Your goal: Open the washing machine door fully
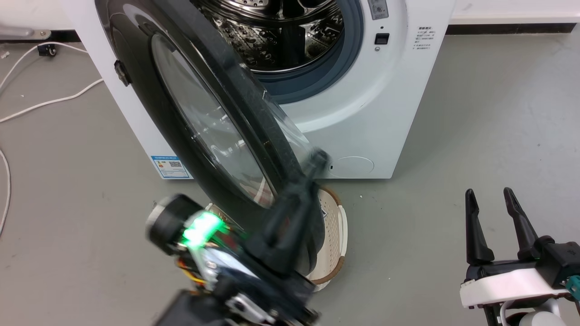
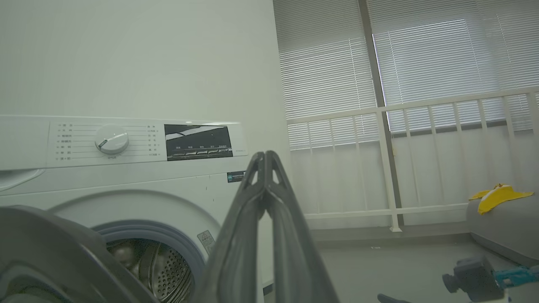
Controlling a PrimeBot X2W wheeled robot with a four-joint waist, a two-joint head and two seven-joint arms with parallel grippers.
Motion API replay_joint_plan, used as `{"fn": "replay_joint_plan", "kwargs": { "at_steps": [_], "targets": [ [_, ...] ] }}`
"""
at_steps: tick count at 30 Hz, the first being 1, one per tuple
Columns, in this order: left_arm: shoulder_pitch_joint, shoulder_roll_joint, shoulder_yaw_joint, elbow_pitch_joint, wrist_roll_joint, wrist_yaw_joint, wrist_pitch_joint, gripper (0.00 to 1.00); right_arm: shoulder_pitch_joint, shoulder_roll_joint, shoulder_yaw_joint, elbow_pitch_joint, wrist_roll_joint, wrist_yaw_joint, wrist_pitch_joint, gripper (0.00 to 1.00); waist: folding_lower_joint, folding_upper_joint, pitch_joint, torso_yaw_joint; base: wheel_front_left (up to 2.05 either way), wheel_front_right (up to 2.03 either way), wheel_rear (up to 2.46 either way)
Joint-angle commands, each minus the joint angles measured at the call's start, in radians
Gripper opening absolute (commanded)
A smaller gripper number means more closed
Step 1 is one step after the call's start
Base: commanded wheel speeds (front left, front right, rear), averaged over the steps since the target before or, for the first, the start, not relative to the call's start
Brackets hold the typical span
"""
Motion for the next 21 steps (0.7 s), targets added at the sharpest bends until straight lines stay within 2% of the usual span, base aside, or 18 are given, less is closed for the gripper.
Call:
{"fn": "replay_joint_plan", "kwargs": {
  "at_steps": [1, 4, 10, 15, 21],
  "targets": [
    [0.026, 0.013, -0.05, 0.03, -0.017, -0.007, 0.02, 0.0, -0.005, 0.004, -0.001, 0.003, 0.0, -0.001, -0.001, 1.0, 0.0, 0.0, 0.003, 0.003, 0.0, 0.0, 0.0],
    [0.053, 0.034, -0.114, 0.079, -0.037, -0.01, 0.049, 0.0, -0.009, 0.004, 0.001, 0.004, 0.003, -0.001, 0.0, 1.0, 0.0, 0.0, 0.008, 0.004, 0.0, 0.0, 0.0],
    [0.082, 0.078, -0.178, 0.155, -0.072, -0.013, 0.092, 0.0, -0.013, 0.004, 0.007, 0.011, 0.007, -0.001, 0.001, 1.0, 0.0, 0.0, 0.015, 0.006, 0.0, 0.0, 0.0],
    [0.098, 0.092, -0.183, 0.211, -0.092, -0.007, 0.123, 0.0, -0.017, 0.004, 0.011, 0.015, 0.012, -0.001, 0.002, 1.0, 0.0, 0.0, 0.019, 0.002, 0.0, 0.0, 0.0],
    [0.08, 0.081, -0.163, 0.285, -0.105, 0.012, 0.133, 0.0, -0.022, 0.004, 0.018, 0.021, 0.026, -0.001, 0.0, 1.0, 0.0, 0.0, 0.026, -0.008, 0.0, 0.0, 0.0]
  ]
}}
